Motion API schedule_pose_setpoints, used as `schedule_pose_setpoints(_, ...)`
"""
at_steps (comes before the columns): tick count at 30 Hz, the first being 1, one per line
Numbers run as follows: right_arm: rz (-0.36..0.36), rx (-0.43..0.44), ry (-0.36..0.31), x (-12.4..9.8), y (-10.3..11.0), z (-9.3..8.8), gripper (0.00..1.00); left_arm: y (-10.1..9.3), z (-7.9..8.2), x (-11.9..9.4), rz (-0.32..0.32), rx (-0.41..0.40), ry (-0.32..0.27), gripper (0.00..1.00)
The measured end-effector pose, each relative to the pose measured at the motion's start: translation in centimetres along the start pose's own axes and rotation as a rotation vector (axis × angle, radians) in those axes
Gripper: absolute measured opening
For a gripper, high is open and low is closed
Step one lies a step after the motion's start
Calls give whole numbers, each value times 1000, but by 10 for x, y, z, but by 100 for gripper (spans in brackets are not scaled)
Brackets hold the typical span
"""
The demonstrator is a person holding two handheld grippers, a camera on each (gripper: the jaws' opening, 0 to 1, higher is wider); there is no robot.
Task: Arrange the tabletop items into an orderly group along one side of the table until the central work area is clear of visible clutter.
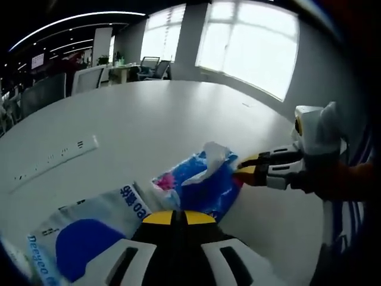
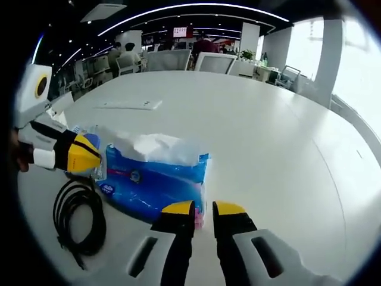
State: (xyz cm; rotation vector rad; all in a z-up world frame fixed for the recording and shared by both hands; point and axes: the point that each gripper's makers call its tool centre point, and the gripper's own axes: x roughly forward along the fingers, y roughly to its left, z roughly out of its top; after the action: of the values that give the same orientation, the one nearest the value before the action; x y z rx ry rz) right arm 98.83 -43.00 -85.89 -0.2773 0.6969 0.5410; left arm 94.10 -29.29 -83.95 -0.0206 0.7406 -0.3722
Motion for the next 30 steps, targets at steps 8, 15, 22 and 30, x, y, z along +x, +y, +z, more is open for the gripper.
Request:
schedule_pose_setpoints(8,9,-2,-4,-12,8,2,20,1,8,-14,13,30,-25,13)
schedule_pose_setpoints(15,38,14,-11,-27,23,1,23,4,3,-36,16,29,-47,19)
schedule_pose_setpoints(22,78,67,-13,-38,40,-6,28,8,-14,-53,31,14,-42,22)
schedule_pose_setpoints(30,136,117,-48,-45,69,-8,31,8,-36,-67,33,-38,-34,29)
